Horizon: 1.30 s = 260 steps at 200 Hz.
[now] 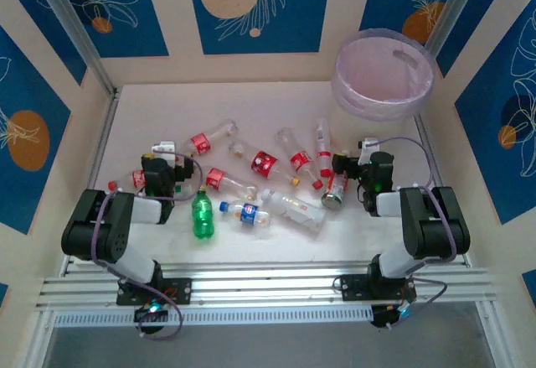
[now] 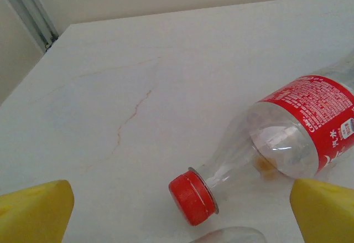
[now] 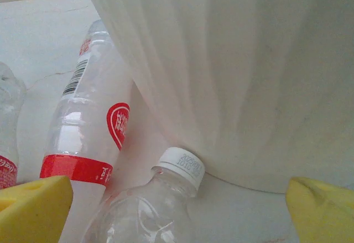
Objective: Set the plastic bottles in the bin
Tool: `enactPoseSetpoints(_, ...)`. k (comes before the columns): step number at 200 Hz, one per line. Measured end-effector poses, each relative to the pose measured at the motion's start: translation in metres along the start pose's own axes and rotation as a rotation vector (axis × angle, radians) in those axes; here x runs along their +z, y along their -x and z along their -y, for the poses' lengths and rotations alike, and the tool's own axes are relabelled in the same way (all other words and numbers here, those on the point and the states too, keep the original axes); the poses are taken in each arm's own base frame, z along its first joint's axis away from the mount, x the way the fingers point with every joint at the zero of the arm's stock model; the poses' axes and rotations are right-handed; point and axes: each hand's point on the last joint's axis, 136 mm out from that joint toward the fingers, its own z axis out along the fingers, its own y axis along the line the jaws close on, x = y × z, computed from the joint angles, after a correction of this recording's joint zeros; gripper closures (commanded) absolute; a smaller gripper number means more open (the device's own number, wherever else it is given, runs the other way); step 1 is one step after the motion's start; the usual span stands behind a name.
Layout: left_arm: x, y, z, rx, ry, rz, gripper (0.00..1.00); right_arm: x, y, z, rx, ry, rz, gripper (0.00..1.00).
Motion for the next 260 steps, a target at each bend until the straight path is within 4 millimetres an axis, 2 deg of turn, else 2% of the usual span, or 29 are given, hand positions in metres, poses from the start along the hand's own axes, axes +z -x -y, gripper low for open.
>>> enactPoseSetpoints(238, 0.0004, -0.0005, 0.0016, -0.003, -0.019, -0.001, 0.0, 0.0005, 0.0015, -0.0015, 0.004, 0.021, -0.002, 0.01)
enactPoseSetpoints(260, -0.0033, -0.0028, -0.0005, 0.004, -0.014, -0.052, 0.0, -0.0001, 0.0025, -0.0009, 0.008, 0.014, -0.026, 0.01)
